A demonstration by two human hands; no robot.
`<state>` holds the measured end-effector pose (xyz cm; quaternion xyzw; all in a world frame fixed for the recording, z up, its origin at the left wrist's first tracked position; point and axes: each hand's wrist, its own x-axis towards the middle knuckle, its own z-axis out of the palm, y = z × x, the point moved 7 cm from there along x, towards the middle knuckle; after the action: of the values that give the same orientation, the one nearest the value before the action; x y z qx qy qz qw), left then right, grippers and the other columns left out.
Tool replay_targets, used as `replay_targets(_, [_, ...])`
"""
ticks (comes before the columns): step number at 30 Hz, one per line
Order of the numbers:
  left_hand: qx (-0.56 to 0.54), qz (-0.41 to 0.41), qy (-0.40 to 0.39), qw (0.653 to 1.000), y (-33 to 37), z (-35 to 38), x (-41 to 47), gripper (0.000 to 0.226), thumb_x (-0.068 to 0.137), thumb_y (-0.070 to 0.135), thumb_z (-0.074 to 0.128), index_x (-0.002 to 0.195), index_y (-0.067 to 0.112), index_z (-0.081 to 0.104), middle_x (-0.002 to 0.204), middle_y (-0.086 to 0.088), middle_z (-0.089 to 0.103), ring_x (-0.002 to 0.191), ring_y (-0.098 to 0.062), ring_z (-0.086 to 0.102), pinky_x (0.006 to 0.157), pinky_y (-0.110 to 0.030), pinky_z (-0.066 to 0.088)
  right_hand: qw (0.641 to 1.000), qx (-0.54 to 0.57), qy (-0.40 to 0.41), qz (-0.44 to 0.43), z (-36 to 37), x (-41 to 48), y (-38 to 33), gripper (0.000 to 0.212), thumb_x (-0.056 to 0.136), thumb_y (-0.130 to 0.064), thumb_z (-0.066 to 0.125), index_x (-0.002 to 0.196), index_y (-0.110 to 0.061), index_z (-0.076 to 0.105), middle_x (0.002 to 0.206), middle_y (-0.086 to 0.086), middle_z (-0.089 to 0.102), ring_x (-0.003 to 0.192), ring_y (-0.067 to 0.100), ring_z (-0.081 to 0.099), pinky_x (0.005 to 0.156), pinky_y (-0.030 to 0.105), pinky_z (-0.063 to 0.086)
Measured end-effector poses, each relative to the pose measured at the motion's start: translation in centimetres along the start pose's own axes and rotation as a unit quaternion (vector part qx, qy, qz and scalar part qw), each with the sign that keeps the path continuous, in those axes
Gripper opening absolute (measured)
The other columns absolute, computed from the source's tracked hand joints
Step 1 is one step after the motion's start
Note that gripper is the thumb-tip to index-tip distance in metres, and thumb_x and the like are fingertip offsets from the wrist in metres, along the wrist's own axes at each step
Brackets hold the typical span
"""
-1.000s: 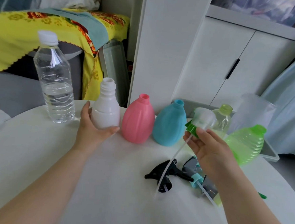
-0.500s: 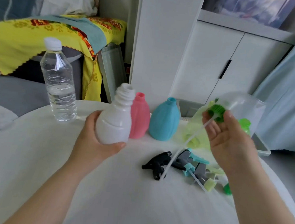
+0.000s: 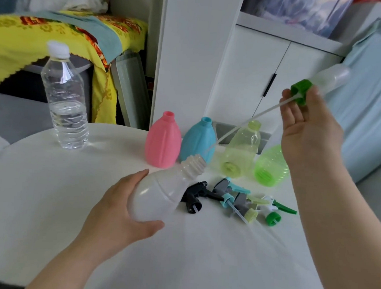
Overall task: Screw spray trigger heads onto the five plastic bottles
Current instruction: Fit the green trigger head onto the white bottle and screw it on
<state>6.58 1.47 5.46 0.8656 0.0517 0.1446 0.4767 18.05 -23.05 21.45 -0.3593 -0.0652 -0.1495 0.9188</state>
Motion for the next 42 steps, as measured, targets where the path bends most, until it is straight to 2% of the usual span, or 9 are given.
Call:
replay_targets(6, [-0.026, -0.014, 0.024, 0.999, -0.2, -0.2, 0.1, 0.095, 0.045, 0.027, 0.084, 0.127, 0.037, 0.037, 0.118, 0.015, 0.047, 0.11, -0.014, 0.047, 0.092, -0.032, 0.038, 1.0, -0.004, -0.007, -0.002, 0.0, -0.3, 0.8, 0.01, 0.087, -0.008, 0.053, 0.091, 0.0, 0.056, 0.063, 0.004, 0.071, 0.069, 0.016, 0.069, 0.072, 0.025, 0.058])
replay_targets(12, [-0.042, -0.014, 0.024, 0.999, -0.2, -0.1, 0.2, 0.094, 0.046, 0.027, 0.084, 0.126, 0.039, 0.036, 0.116, 0.018, 0.046, 0.105, -0.01, 0.045, 0.089, -0.029, 0.037, 1.0, -0.022, 0.001, -0.007, -0.2, -0.4, 0.7, 0.008, 0.088, -0.009, 0.052, 0.09, -0.002, 0.056, 0.06, 0.001, 0.071, 0.068, 0.014, 0.069, 0.074, 0.025, 0.057])
replay_targets(16, [-0.051, -0.019, 0.019, 0.998, -0.1, 0.4, 0.1, 0.093, 0.047, 0.027, 0.085, 0.126, 0.039, 0.037, 0.111, 0.024, 0.046, 0.104, -0.008, 0.046, 0.087, -0.028, 0.036, 0.997, -0.07, -0.015, 0.008, -0.1, -1.0, 2.0, 0.006, 0.088, -0.009, 0.051, 0.088, -0.006, 0.056, 0.067, 0.0, 0.07, 0.075, 0.014, 0.068, 0.077, 0.026, 0.057])
replay_targets(20, [-0.067, -0.024, 0.011, 0.997, -0.1, 0.6, 0.1, 0.093, 0.044, 0.031, 0.086, 0.122, 0.044, 0.037, 0.106, 0.037, 0.042, 0.104, -0.005, 0.048, 0.087, -0.026, 0.036, 0.971, -0.212, -0.102, 0.044, 0.8, -2.4, 4.5, 0.011, 0.082, -0.008, 0.054, 0.077, -0.016, 0.059, 0.063, -0.009, 0.071, 0.075, 0.012, 0.064, 0.075, 0.023, 0.053])
replay_targets(24, [-0.105, -0.032, -0.006, 0.994, 0.2, 0.9, 0.1, 0.079, 0.028, 0.055, 0.071, 0.098, 0.063, 0.034, 0.107, 0.034, 0.05, 0.099, 0.008, 0.05, 0.08, -0.02, 0.04, 0.916, -0.297, -0.237, 0.128, 1.0, -5.5, 9.1, 0.015, 0.072, -0.004, 0.06, 0.078, -0.017, 0.061, 0.067, -0.011, 0.071, 0.078, 0.012, 0.065, 0.087, 0.027, 0.05])
replay_targets(27, [-0.118, -0.043, -0.014, 0.992, 0.1, 1.2, 0.2, 0.076, 0.027, 0.057, 0.068, 0.095, 0.065, 0.035, 0.106, 0.031, 0.052, 0.096, 0.017, 0.047, 0.073, -0.012, 0.039, 0.904, -0.285, -0.273, 0.165, 0.8, -6.4, 10.4, 0.022, 0.062, -0.014, 0.064, 0.083, -0.019, 0.062, 0.073, -0.011, 0.073, 0.077, 0.006, 0.067, 0.081, 0.019, 0.052])
replay_targets(30, [-0.128, -0.048, -0.017, 0.99, -0.1, 1.4, 0.3, 0.077, 0.026, 0.057, 0.069, 0.096, 0.062, 0.036, 0.106, 0.03, 0.053, 0.095, 0.017, 0.049, 0.073, -0.011, 0.039, 0.905, -0.274, -0.279, 0.166, 1.0, -6.3, 10.5, 0.027, 0.056, -0.02, 0.065, 0.083, -0.019, 0.063, 0.073, -0.011, 0.073, 0.077, 0.005, 0.067, 0.078, 0.017, 0.053])
replay_targets(38, [-0.175, -0.051, -0.035, 0.983, 0.0, 3.2, 0.2, 0.074, 0.027, 0.053, 0.07, 0.096, 0.055, 0.042, 0.103, 0.025, 0.057, 0.092, 0.015, 0.052, 0.069, -0.007, 0.042, 0.895, -0.24, -0.309, 0.213, 1.0, -6.9, 11.6, 0.026, 0.064, -0.015, 0.06, 0.089, -0.016, 0.065, 0.077, -0.009, 0.074, 0.078, 0.005, 0.067, 0.07, 0.016, 0.052])
replay_targets(42, [-0.208, -0.048, -0.043, 0.976, 0.3, 4.6, 0.0, 0.076, 0.029, 0.054, 0.071, 0.099, 0.05, 0.043, 0.105, 0.024, 0.056, 0.091, 0.015, 0.052, 0.068, -0.002, 0.042, 0.904, -0.208, -0.304, 0.217, 0.9, -6.8, 11.7, 0.016, 0.069, -0.011, 0.065, 0.081, -0.019, 0.07, 0.076, -0.009, 0.074, 0.077, 0.003, 0.067, 0.066, 0.016, 0.052])
